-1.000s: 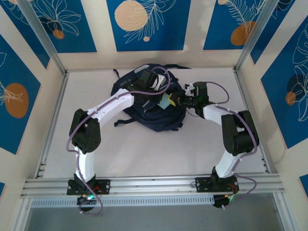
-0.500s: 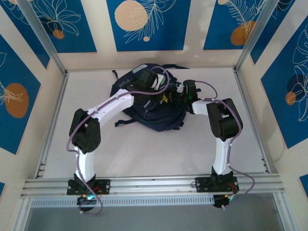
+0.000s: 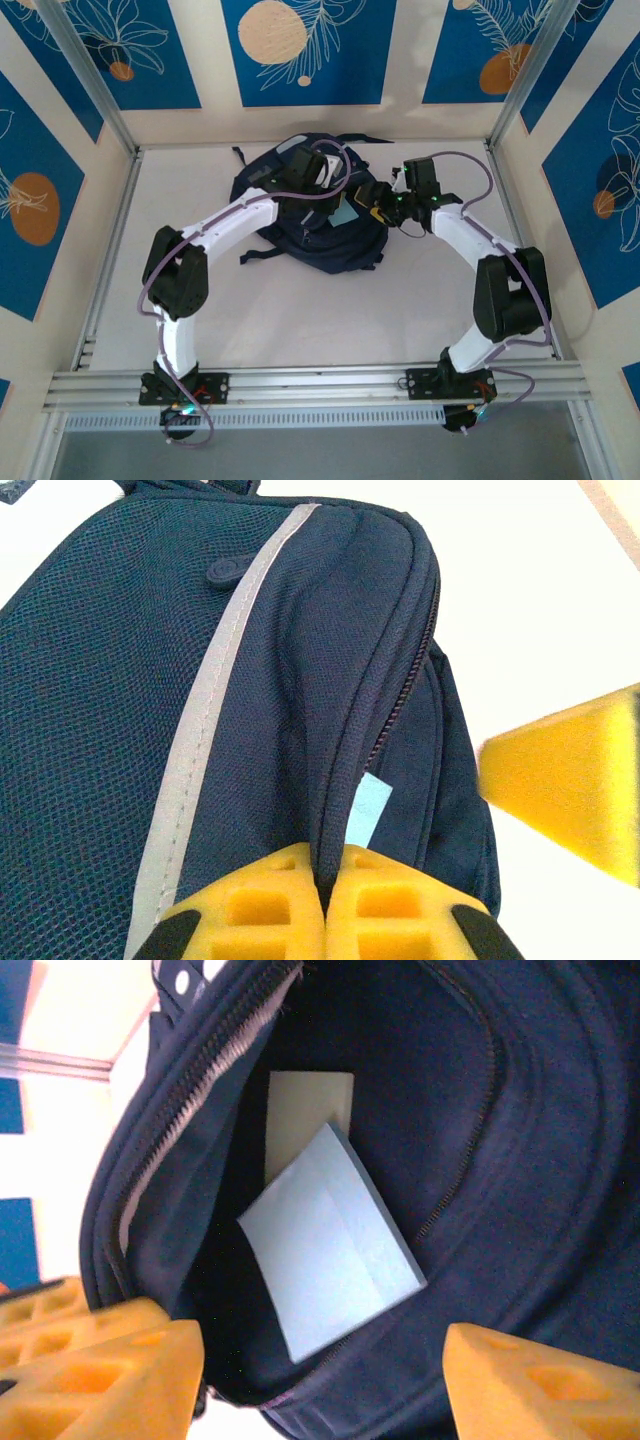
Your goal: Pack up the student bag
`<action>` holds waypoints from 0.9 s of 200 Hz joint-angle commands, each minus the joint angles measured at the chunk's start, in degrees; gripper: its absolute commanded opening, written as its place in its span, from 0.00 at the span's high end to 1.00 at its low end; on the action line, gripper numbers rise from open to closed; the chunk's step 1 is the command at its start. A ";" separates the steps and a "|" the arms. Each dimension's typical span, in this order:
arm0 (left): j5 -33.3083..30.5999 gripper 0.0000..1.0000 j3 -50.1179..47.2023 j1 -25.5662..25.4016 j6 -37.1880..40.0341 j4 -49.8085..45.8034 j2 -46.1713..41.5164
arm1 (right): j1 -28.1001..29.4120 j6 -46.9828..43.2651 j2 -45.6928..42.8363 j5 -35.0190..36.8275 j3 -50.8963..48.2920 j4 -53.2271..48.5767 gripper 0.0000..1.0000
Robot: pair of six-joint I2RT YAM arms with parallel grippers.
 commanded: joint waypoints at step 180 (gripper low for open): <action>5.76 1.00 -3.63 -0.04 -6.49 6.17 -4.70 | 8.06 -0.96 16.10 -2.86 7.31 17.01 0.90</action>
